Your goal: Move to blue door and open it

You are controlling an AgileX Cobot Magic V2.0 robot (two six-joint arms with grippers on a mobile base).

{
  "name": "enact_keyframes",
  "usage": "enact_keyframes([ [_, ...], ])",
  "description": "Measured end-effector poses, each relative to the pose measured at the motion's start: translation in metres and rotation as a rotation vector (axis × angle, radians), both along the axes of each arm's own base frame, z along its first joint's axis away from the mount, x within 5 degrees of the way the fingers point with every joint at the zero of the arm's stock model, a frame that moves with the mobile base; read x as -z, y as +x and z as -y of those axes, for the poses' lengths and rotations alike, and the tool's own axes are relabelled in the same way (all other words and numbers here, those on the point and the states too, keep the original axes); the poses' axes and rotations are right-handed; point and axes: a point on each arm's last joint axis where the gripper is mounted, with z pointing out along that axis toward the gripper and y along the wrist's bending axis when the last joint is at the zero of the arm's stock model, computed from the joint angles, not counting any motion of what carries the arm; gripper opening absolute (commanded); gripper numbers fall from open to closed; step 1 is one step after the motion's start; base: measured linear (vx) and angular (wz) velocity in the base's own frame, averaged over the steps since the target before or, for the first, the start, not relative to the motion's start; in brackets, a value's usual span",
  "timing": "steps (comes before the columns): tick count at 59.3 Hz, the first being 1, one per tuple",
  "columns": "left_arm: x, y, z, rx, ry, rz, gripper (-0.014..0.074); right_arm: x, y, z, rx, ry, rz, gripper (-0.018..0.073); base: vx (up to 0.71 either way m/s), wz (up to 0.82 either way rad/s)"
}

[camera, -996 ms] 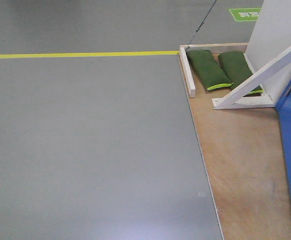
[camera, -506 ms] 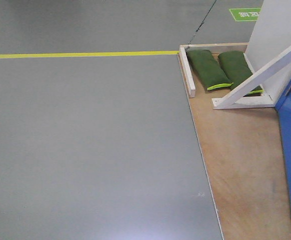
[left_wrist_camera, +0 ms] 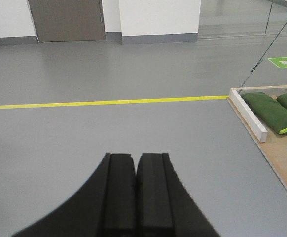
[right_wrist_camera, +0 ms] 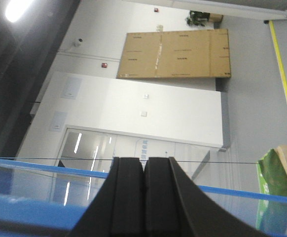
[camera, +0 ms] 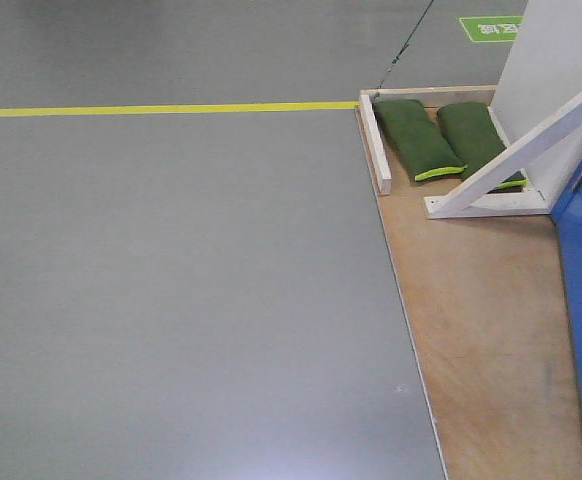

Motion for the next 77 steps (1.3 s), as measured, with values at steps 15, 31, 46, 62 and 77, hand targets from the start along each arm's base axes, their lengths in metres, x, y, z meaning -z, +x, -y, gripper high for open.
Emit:
enact_keyframes([
  [15, 0.0, 0.0, 0.0, 0.0, 0.0, 0.0, 0.0073, 0.015, 0.006, 0.008, -0.073, 0.043, -0.018, -0.0001, 0.0, 0.0],
  [31, 0.0, 0.0, 0.0, 0.0, 0.0, 0.001, 0.0073, 0.015, 0.007, 0.003, -0.135, 0.043, -0.041, -0.0001, 0.0, 0.0],
  [46, 0.0, 0.0, 0.0, 0.0, 0.0, 0.001, 0.0073, 0.011, 0.01, -0.008, -0.216, 0.031, -0.072, -0.0001, 0.0, 0.0],
  [62, 0.0, 0.0, 0.0, 0.0, 0.0, 0.001, 0.0073, 0.0, 0.012, -0.027, -0.298, 0.006, -0.096, -0.0001, 0.0, 0.0],
  [77, 0.0, 0.0, 0.0, 0.0, 0.0, 0.001, 0.0073, -0.01, 0.015, -0.049, -0.385, -0.023, -0.128, -0.0001, 0.0, 0.0],
])
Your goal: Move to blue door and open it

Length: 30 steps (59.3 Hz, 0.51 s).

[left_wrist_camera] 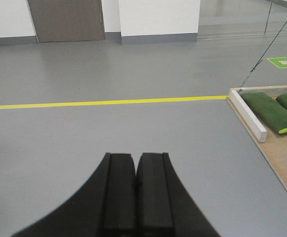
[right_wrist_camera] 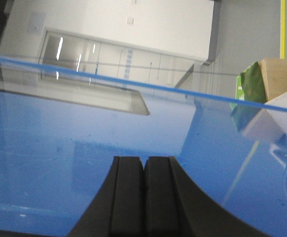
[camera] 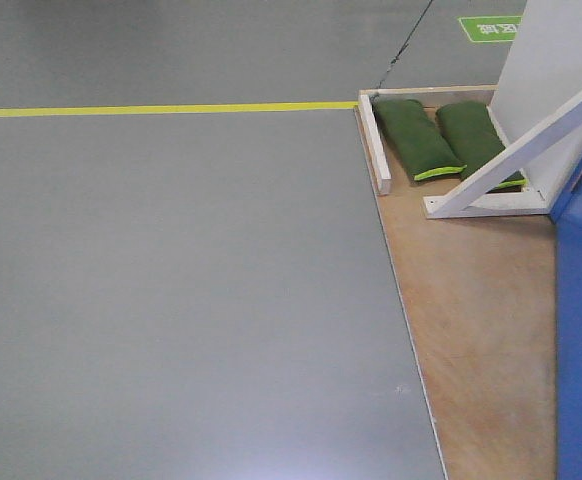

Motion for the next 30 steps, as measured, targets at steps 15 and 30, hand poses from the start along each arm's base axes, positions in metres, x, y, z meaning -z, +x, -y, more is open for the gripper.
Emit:
enact_keyframes([
  [15, 0.0, 0.0, 0.0, 0.0, 0.0, 0.0, 0.0073, -0.005, 0.003, -0.017, -0.108, -0.009, -0.02, -0.0001, 0.0, 0.0],
  [30, 0.0, 0.0, 0.0, 0.0, 0.0, 0.0, 0.0073, -0.006, 0.012, -0.027, -0.181, -0.01, -0.03, -0.0001, 0.0, 0.0],
])
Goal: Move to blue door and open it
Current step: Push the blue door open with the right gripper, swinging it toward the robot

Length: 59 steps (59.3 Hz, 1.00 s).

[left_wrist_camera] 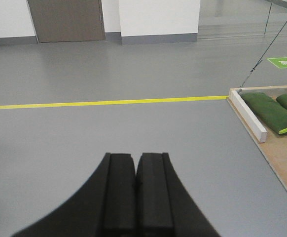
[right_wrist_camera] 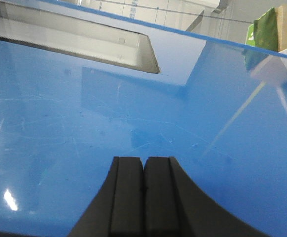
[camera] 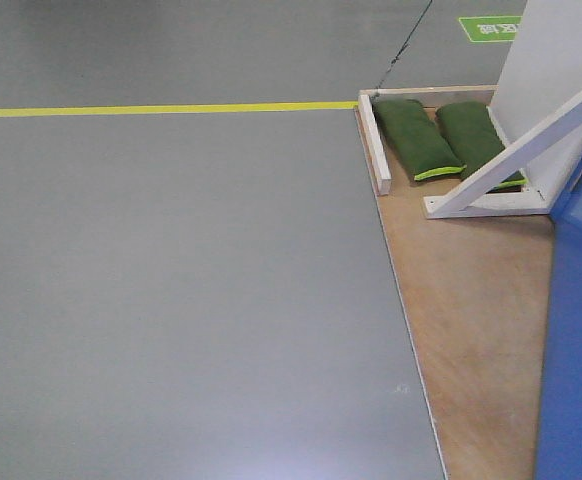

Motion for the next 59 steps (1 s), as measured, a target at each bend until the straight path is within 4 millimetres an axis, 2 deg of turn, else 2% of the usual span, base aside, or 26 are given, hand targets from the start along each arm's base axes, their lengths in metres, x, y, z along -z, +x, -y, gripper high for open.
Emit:
enact_keyframes([
  [15, 0.0, 0.0, 0.0, 0.0, 0.0, 0.0, 0.0073, -0.001, 0.032, -0.007, -0.014, -0.01, 0.008, -0.0001, 0.0, 0.0],
  [28, 0.0, 0.0, 0.0, 0.0, 0.0, 0.0, 0.0073, -0.001, 0.057, -0.021, -0.084, -0.016, 0.005, -0.0001, 0.0, -0.01],
  [46, 0.0, 0.0, 0.0, 0.0, 0.0, 0.0, 0.0073, -0.012, 0.077, -0.065, -0.242, -0.068, -0.024, -0.0001, 0.0, 0.0],
  [54, 0.0, 0.0, 0.0, 0.0, 0.0, 0.0, 0.0073, -0.023, 0.085, -0.093, -0.32, -0.106, -0.008, -0.0001, 0.0, 0.0],
  [59, 0.0, 0.0, 0.0, 0.0, 0.0, 0.0, 0.0073, -0.024, 0.098, -0.11, -0.388, -0.112, 0.0, -0.0001, 0.0, 0.0],
])
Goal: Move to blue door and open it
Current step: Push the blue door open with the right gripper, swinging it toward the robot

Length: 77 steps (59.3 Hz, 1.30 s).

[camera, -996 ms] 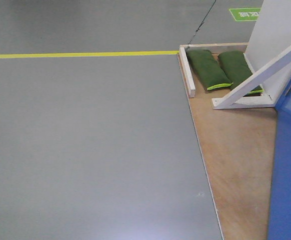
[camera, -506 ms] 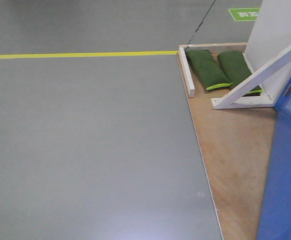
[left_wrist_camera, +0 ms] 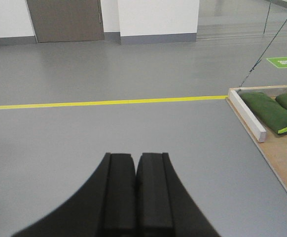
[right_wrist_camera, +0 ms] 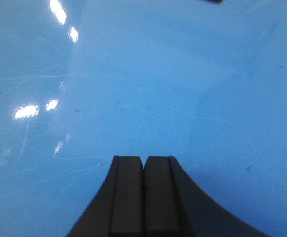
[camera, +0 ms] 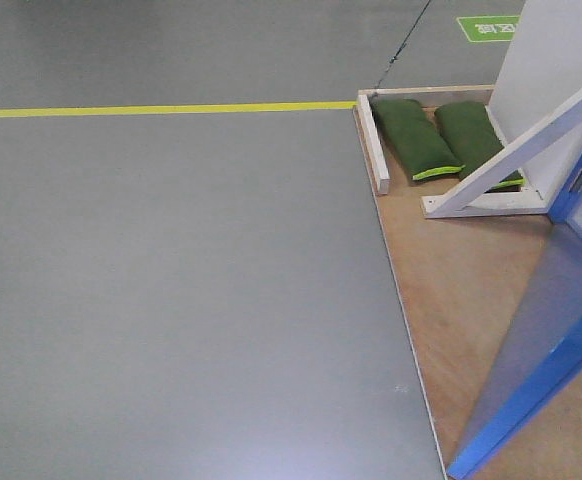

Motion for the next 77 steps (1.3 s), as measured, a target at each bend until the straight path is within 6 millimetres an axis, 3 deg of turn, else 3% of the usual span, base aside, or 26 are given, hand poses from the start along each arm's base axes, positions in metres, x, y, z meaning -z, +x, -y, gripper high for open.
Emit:
enact_keyframes([
  [20, 0.0, 0.0, 0.0, 0.0, 0.0, 0.0, 0.0073, -0.011, 0.037, -0.065, -0.234, 0.013, 0.068, -0.0001, 0.0, 0.0],
  [32, 0.0, 0.0, 0.0, 0.0, 0.0, 0.0, 0.0073, -0.009, 0.067, -0.061, -0.071, 0.069, 0.137, -0.0001, 0.0, 0.0],
  [41, 0.0, 0.0, 0.0, 0.0, 0.0, 0.0, 0.0073, 0.007, 0.098, -0.058, 0.031, 0.086, 0.125, -0.0001, 0.0, 0.0],
  [55, 0.0, 0.0, 0.0, 0.0, 0.0, 0.0, 0.0073, 0.036, 0.138, -0.077, -0.031, 0.124, 0.052, -0.0001, 0.0, 0.0],
  [63, 0.0, 0.0, 0.0, 0.0, 0.0, 0.0, 0.0073, 0.044, 0.148, -0.091, -0.074, 0.13, 0.029, -0.0001, 0.0, 0.0],
  [77, 0.0, 0.0, 0.0, 0.0, 0.0, 0.0, 0.0073, 0.046, 0.153, -0.096, -0.059, 0.132, 0.035, -0.0001, 0.0, 0.0],
])
